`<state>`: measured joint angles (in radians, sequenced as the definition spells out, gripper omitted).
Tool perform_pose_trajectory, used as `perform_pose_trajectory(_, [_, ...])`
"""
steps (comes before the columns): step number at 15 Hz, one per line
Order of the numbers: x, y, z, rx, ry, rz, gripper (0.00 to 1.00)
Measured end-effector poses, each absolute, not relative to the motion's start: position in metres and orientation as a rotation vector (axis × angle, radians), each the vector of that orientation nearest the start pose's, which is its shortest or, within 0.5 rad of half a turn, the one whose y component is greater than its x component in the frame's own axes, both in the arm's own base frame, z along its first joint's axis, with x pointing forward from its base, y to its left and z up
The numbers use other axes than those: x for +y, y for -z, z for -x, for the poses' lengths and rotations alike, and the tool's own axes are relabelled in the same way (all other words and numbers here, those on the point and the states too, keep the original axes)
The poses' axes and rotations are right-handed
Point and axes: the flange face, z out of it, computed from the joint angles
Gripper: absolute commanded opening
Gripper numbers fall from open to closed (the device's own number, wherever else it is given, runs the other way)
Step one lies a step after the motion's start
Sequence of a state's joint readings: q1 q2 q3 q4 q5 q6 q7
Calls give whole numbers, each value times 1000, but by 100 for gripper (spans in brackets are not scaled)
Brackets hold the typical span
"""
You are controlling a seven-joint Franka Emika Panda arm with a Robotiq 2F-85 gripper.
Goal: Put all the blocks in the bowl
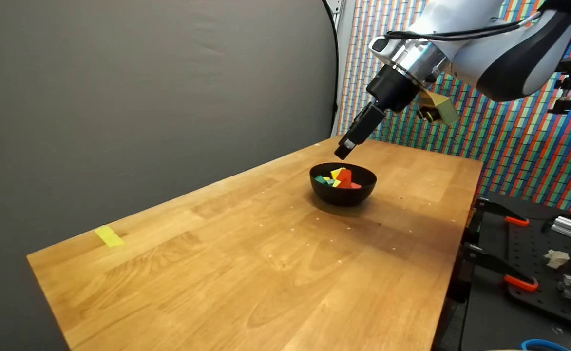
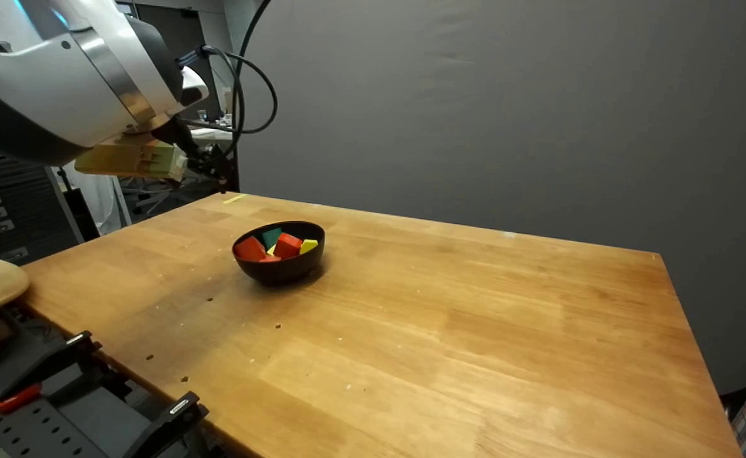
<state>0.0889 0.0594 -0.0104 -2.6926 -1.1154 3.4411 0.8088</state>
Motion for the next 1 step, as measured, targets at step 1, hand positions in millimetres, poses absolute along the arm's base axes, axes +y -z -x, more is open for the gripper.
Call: perform_pose_trajectory(1, [135, -267, -391, -616, 792, 2762, 100])
